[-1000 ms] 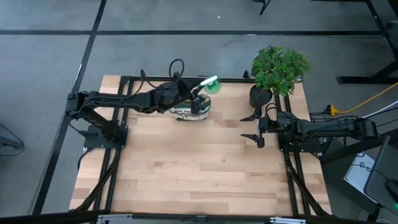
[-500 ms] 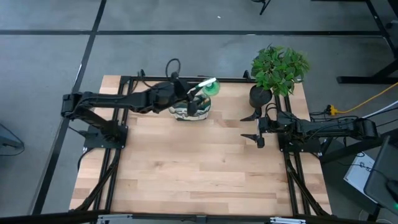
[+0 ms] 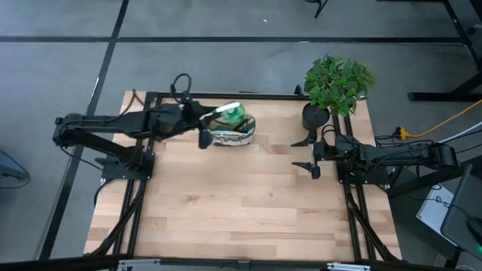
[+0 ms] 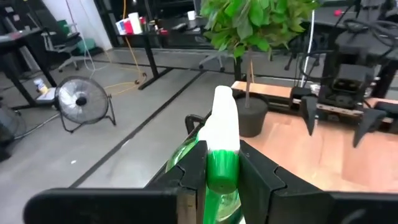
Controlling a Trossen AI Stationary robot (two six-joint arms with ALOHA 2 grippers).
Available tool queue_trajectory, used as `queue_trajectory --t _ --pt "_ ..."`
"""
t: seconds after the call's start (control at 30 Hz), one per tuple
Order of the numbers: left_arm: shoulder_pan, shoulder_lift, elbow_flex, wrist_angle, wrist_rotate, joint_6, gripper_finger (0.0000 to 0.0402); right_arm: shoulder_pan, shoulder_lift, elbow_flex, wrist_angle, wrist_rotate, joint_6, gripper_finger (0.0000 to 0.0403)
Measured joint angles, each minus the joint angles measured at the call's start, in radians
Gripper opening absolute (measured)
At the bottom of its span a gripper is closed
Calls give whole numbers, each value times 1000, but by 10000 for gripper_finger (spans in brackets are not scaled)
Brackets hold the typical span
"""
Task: Pick & Place Garden tools in Gardening bag
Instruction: Put the green spray bottle into the light brown gardening bag
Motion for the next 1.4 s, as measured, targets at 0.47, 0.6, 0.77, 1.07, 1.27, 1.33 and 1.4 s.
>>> queue_trajectory --t 0.47,0.6,0.77,1.07,1.27,1.33,1.4 --pt "-60 -99 0 -180 -235 -27 59 0 0 0 0 0 0 341" --pt "-60 -69 0 -231 -252 -75 59 0 0 0 0 0 0 341" --pt "-60 -24 0 -229 -252 -77 59 0 0 0 0 0 0 341" --pt "-60 43 0 -230 -188 -11 59 0 0 0 0 0 0 341" --pt "-60 52 0 -227 -95 67 59 0 0 0 0 0 0 341" --pt "-60 52 0 -227 -51 86 59 0 0 0 0 0 0 341" --pt "-61 52 0 -226 -32 109 59 0 0 0 0 0 0 341"
